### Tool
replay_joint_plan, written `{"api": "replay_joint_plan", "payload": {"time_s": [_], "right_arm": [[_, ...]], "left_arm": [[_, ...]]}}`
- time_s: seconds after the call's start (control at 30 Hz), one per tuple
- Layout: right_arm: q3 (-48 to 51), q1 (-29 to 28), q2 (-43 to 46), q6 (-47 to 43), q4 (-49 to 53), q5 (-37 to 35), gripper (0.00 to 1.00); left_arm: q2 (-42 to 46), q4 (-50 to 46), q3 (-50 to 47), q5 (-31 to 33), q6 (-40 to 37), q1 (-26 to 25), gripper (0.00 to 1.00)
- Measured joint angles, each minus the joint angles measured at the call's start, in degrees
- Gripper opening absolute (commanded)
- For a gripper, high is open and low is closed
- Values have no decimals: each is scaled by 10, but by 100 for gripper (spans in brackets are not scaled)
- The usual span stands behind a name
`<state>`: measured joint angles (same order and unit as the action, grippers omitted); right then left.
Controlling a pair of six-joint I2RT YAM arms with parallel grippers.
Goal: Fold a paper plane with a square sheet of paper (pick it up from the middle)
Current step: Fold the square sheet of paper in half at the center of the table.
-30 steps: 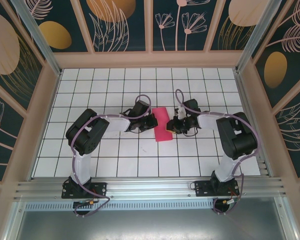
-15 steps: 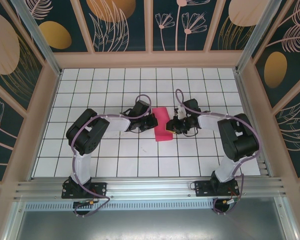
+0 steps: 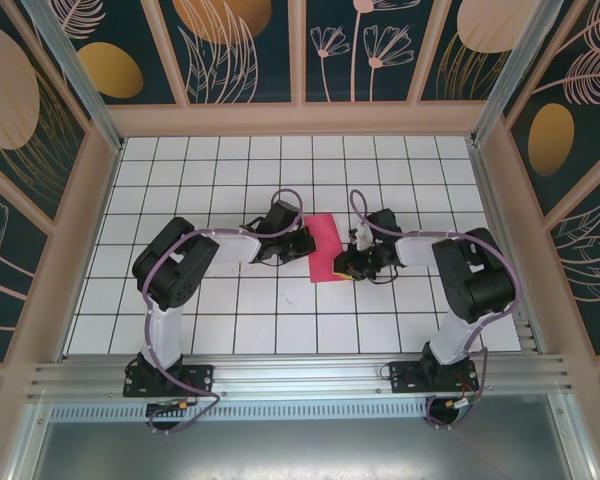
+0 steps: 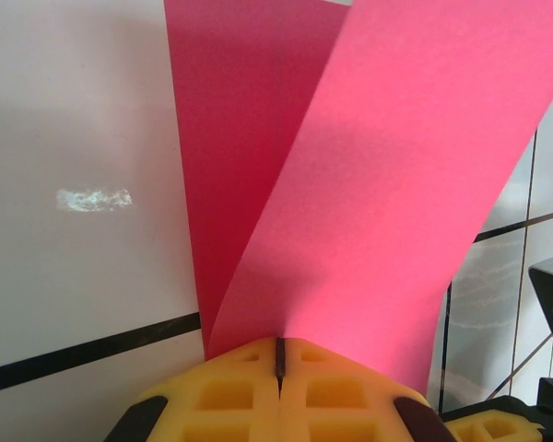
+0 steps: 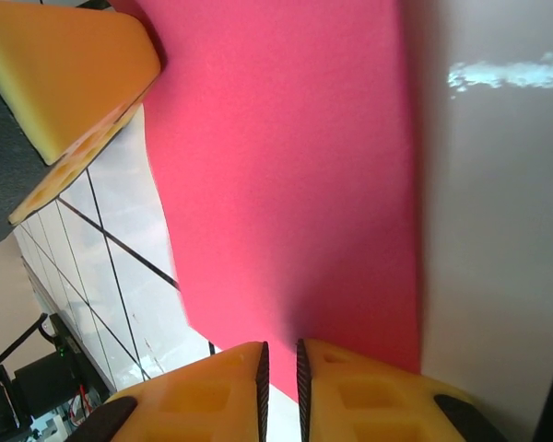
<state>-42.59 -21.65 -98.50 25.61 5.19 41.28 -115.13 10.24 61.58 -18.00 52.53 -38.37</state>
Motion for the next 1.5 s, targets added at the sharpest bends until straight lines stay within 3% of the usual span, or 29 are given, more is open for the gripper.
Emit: {"api": "replay_joint_plan", "payload": {"time_s": [0.2, 0.57, 0.97, 1.17, 1.5], "right_arm": [[6, -1, 33, 0, 1, 5, 21], [21, 2, 14, -2, -1, 7, 21], [-114, 17, -22, -11, 6, -12, 21], [-121, 20, -91, -16, 9, -25, 20], [-142, 25, -84, -26, 41, -26, 21]], "left_arm": [[0, 0, 0, 0, 0, 0, 6], [-1, -2, 2, 0, -5, 0, 6], [-1, -5, 3, 0, -7, 0, 6], [-1, -10, 6, 0, -11, 0, 6], [-4, -28, 17, 1, -25, 0, 6]]}}
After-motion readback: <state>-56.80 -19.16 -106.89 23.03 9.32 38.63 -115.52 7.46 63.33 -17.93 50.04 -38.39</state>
